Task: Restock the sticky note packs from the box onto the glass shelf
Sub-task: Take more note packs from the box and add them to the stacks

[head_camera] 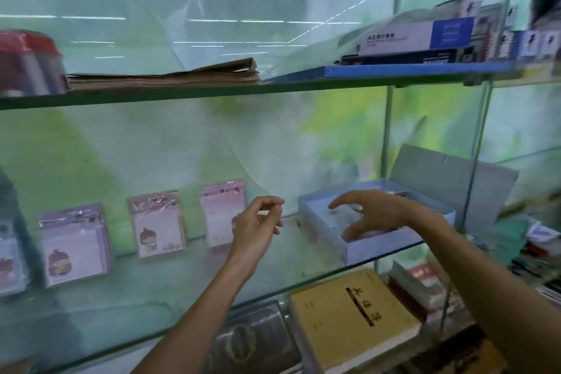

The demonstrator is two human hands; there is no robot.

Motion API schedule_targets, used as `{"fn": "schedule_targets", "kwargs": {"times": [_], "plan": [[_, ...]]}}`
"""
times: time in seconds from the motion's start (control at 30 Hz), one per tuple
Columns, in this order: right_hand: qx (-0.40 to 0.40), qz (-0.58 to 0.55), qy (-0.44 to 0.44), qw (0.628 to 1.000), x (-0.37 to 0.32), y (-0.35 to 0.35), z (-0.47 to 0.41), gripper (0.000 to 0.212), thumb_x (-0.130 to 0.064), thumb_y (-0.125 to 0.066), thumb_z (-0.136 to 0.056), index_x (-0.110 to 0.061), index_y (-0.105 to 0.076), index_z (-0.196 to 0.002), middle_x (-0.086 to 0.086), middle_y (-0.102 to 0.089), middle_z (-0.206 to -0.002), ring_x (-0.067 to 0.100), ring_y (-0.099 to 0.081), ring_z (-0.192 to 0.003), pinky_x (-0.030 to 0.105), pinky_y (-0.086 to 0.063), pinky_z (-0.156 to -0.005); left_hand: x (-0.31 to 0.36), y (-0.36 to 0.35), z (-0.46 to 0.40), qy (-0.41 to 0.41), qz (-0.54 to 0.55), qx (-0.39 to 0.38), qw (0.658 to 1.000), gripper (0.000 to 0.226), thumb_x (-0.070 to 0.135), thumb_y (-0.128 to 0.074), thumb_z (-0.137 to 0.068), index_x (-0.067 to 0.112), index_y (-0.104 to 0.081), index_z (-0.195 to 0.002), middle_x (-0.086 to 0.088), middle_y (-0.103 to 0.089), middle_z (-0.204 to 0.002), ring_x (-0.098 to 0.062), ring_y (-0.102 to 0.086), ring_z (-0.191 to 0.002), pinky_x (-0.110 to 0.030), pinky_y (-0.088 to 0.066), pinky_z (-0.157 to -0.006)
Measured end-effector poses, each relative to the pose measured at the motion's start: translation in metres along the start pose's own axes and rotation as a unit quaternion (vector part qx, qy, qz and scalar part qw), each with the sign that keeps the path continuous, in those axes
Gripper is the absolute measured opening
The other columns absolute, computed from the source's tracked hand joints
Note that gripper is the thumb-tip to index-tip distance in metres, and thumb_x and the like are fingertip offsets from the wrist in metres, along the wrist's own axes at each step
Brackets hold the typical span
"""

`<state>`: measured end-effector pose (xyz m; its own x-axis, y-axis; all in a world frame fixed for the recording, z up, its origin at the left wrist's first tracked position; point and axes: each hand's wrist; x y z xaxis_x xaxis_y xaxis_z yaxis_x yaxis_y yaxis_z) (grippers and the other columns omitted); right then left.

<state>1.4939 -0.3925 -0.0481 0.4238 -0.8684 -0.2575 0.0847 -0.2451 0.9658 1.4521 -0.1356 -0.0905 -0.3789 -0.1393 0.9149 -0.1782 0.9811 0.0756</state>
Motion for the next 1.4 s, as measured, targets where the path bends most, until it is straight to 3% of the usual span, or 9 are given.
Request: {"fn": "schedule_targets", "kwargs": {"times": [0.13,0.23,0.37,0.47,0.57,0.73,1.0,1.2,1.4], "plan": [[-0.038,0.096,-0.001,0.995,0.009,-0.007,-0.002,0.066,-0.055,-0.065,-0.083,-0.039,-0.039,-0.141,-0.005,-0.029,-0.156,0.021,-0.030,-0.142,0.041,-0.032,-0.112,0.003,-0.028,-0.001,0.023,0.027,-0.019,0.999,0.013,0.011,-0.057,-0.095,0.017,-0.068,-0.095,0.004,-0.065,-0.080,-0.016,-0.062,-0.072,-0.032,-0.053,-0.069],[-0.010,0.075,-0.010,0.997,0.009,-0.006,0.002,0.059,-0.055,-0.068,-0.080,-0.039,-0.050,-0.134,-0.002,-0.040,-0.149,0.023,-0.041,-0.133,0.037,-0.039,-0.102,0.004,-0.039,-0.001,0.028,0.031,-0.038,0.998,0.014,0.012,-0.057,-0.095,0.019,-0.068,-0.094,0.001,-0.065,-0.085,-0.015,-0.061,-0.071,-0.026,-0.053,-0.067],[0.090,-0.018,0.024,0.995,0.010,0.002,0.010,0.033,-0.042,-0.062,-0.089,-0.029,-0.066,-0.120,-0.008,-0.064,-0.124,0.013,-0.059,-0.113,0.030,-0.046,-0.093,0.006,-0.042,-0.005,0.028,0.036,-0.044,0.998,0.013,0.012,-0.057,-0.095,0.019,-0.068,-0.096,0.000,-0.065,-0.092,-0.014,-0.061,-0.070,-0.022,-0.053,-0.066],[0.212,-0.121,-0.003,0.970,0.015,0.005,0.008,0.024,-0.035,-0.055,-0.095,-0.015,-0.067,-0.095,0.001,-0.067,-0.086,0.022,-0.066,-0.084,0.043,-0.054,-0.080,0.007,-0.042,-0.011,0.034,0.051,-0.037,0.997,0.014,0.011,-0.057,-0.096,0.019,-0.068,-0.096,-0.002,-0.064,-0.096,-0.016,-0.062,-0.072,-0.026,-0.054,-0.068],[0.296,-0.348,-0.042,0.888,0.014,0.005,0.004,0.027,-0.029,-0.056,-0.096,-0.004,-0.061,-0.087,0.013,-0.051,-0.077,0.024,-0.057,-0.069,0.055,-0.058,-0.070,0.008,-0.040,-0.014,0.037,0.063,-0.030,0.997,0.013,0.011,-0.057,-0.096,0.017,-0.068,-0.100,0.000,-0.062,-0.096,-0.016,-0.062,-0.072,-0.027,-0.055,-0.069],[0.253,-0.676,-0.065,0.689,-0.005,0.014,0.005,0.021,-0.021,-0.056,-0.097,-0.002,-0.064,-0.100,0.013,-0.064,-0.093,0.025,-0.064,-0.078,0.036,-0.061,-0.062,0.010,-0.032,-0.015,0.045,0.079,-0.034,0.995,0.014,0.017,-0.060,-0.095,0.014,-0.065,-0.109,-0.003,-0.062,-0.100,-0.017,-0.063,-0.072,-0.028,-0.056,-0.071],[0.208,-0.671,-0.039,0.710,-0.040,-0.002,-0.008,0.021,-0.026,-0.058,-0.095,-0.010,-0.068,-0.103,0.009,-0.065,-0.096,0.023,-0.060,-0.085,0.035,-0.054,-0.070,0.013,-0.018,-0.016,0.051,0.128,-0.057,0.989,0.023,0.023,-0.064,-0.093,0.006,-0.062,-0.108,-0.009,-0.066,-0.098,-0.023,-0.067,-0.076,-0.036,-0.055,-0.077],[0.140,-0.693,-0.017,0.707,-0.075,-0.022,-0.018,0.015,-0.015,-0.059,-0.094,-0.008,-0.068,-0.103,0.012,-0.071,-0.095,0.025,-0.063,-0.084,0.039,-0.050,-0.076,0.025,0.013,-0.019,0.026,0.203,0.034,0.978,0.007,0.007,-0.058,-0.095,0.003,-0.061,-0.090,-0.013,-0.061,-0.079,-0.029,-0.064,-0.067,-0.027,-0.055,-0.061],[0.028,-0.587,0.050,0.808,-0.114,-0.041,-0.017,0.018,-0.010,-0.067,-0.088,-0.002,-0.070,-0.103,0.016,-0.073,-0.103,0.023,-0.070,-0.090,0.035,-0.055,-0.083,0.037,0.057,-0.023,0.006,0.203,0.097,0.974,0.013,0.018,-0.064,-0.093,0.011,-0.068,-0.083,-0.003,-0.070,-0.079,-0.017,-0.063,-0.072,-0.030,-0.052,-0.068]]}}
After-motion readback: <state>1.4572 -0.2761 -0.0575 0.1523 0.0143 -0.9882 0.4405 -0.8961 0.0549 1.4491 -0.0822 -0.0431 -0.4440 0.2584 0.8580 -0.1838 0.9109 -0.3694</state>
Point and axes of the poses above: each hand's wrist, its own z-axis away from the middle knuckle, its own y-axis out of the back of the hand, x = y × z
